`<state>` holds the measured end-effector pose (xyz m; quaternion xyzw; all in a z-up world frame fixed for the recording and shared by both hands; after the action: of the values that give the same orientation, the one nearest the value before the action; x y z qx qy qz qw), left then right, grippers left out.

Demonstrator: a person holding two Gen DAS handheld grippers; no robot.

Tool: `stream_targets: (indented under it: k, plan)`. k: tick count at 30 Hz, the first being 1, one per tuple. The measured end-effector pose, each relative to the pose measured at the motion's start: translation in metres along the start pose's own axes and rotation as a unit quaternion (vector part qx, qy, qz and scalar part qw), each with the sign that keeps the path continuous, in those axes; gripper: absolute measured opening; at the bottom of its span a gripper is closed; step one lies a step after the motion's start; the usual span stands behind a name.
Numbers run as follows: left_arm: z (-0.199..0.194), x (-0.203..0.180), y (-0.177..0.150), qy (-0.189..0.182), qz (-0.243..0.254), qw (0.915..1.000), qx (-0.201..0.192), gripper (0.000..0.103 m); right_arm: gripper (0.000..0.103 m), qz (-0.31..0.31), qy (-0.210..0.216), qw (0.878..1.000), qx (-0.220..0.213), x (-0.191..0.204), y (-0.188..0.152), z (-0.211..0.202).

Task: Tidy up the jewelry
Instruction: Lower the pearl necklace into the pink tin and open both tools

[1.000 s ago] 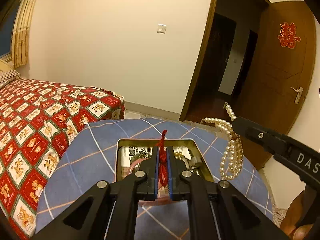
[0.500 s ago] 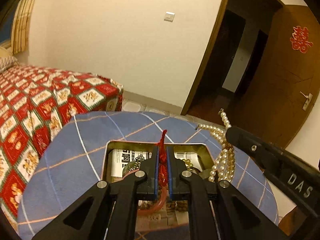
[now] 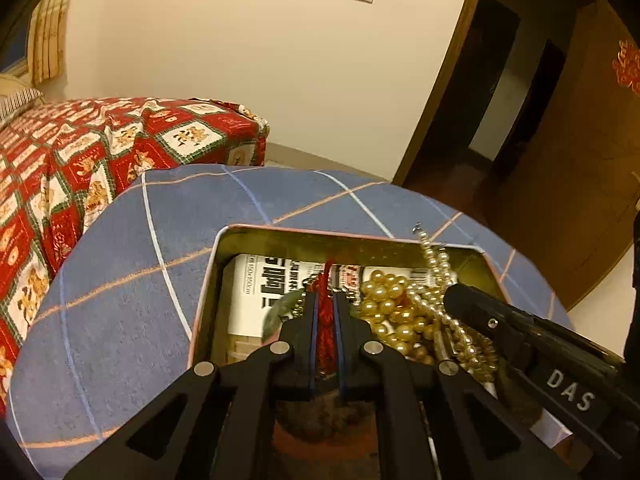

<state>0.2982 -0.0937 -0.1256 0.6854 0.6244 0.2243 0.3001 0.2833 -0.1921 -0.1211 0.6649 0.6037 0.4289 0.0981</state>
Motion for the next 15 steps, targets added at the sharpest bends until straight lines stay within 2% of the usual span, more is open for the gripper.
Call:
stream_targets:
  k: [1, 2, 3, 4, 5, 6, 8, 9, 12, 15]
  plan:
    - [0.001, 0.001, 0.000, 0.009, 0.003, 1.0000, -0.002, 0.006, 0.027, 0.007, 0.006, 1.000, 0.002, -0.002, -0.002, 0.000]
    - [0.002, 0.003, 0.000, 0.018, 0.005, 0.9998, -0.004, 0.006, 0.045, 0.008, 0.008, 1.000, 0.004, -0.002, -0.002, 0.000]
    - [0.002, 0.005, 0.000, 0.025, 0.006, 0.9996, -0.006, 0.007, 0.052, 0.007, 0.014, 1.000, 0.001, 0.000, -0.001, -0.002]
    - [0.002, 0.005, 0.001, 0.026, 0.006, 0.9996, -0.006, 0.009, 0.064, 0.010, 0.035, 0.999, -0.005, 0.004, -0.001, -0.009]
    - [0.000, 0.005, 0.001, 0.030, 0.007, 0.9995, -0.006, 0.018, 0.069, 0.013, 0.041, 0.999, -0.010, 0.006, -0.001, -0.013]
    - [0.000, 0.005, 0.002, 0.033, 0.008, 0.9994, -0.002, 0.037, 0.069, 0.016, 0.042, 0.999, -0.021, 0.008, 0.001, -0.021]
    - [-0.005, 0.005, 0.004, 0.033, 0.009, 0.9994, -0.001, 0.064, 0.069, 0.019, 0.037, 0.998, -0.042, 0.009, 0.003, -0.037]
    - [-0.012, 0.004, 0.005, 0.022, 0.007, 0.9997, -0.010, 0.067, 0.069, 0.022, 0.033, 0.998, -0.050, 0.009, 0.004, -0.046]
    - [-0.031, 0.005, 0.009, 0.047, 0.014, 0.9984, -0.029, 0.076, 0.069, 0.024, 0.013, 0.997, -0.070, 0.007, 0.001, -0.066]
    - [-0.044, 0.007, 0.005, 0.056, 0.016, 0.9977, -0.033, 0.076, 0.074, 0.022, -0.007, 0.996, -0.081, 0.006, -0.007, -0.079]
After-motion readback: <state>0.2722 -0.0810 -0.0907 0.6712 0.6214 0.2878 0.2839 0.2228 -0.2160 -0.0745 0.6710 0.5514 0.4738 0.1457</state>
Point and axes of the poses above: each gripper's, at about its wrist camera, not at the fingertips, and z roughly the way its jaws point, x to its left, y to its top, the point moved 7 cm from there along z, roughly the way its jaws point, and after that the axes turned 11 degrees about y, right-handed, at the moved point
